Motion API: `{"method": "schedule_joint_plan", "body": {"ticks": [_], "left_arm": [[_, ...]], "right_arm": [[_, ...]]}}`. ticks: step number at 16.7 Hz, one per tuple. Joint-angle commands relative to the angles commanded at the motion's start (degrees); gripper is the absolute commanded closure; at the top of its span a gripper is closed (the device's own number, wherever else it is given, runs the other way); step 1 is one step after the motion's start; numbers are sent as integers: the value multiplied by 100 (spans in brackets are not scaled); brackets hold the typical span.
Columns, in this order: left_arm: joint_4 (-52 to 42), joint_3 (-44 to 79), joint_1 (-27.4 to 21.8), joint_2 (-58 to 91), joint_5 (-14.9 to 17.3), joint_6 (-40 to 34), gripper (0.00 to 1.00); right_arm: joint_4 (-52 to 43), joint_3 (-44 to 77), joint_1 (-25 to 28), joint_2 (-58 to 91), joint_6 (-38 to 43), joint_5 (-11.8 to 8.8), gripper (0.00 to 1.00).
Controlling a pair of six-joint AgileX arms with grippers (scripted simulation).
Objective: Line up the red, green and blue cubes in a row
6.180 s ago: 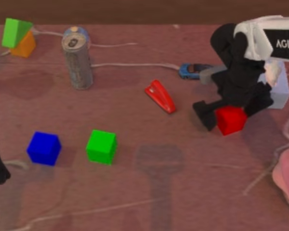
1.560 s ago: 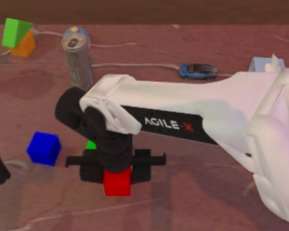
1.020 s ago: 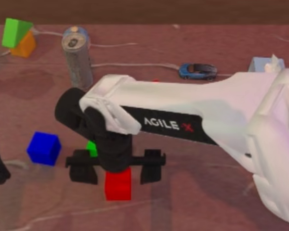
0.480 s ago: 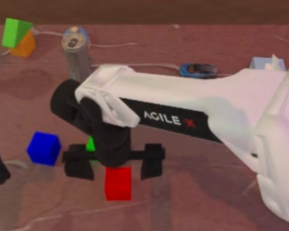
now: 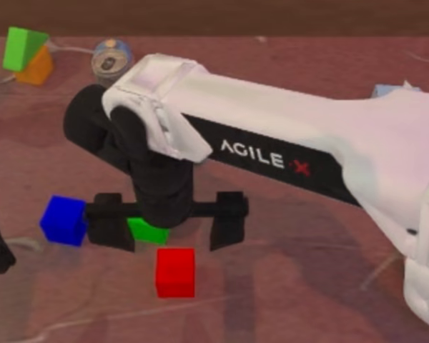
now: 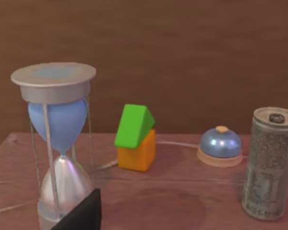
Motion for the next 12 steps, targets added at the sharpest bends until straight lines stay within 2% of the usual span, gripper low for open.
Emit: {"method": "schedule_joint_plan", "body": {"ticks": [3, 5, 8, 12], "left_arm": [[-29, 44, -17, 45, 3, -8, 0], [-179, 274, -98, 278, 12, -47, 0], [-603, 929, -306, 978, 19, -155, 0], [-1497, 2246, -710, 2658, 11, -369, 0]], "right_arm": [[46, -58, -55, -37, -35, 20, 0], [201, -306, -172, -327, -203, 112, 0], [646, -1026, -529, -1206, -647, 337, 0], [1560, -2591, -1298, -3204, -1494, 654, 0]]}}
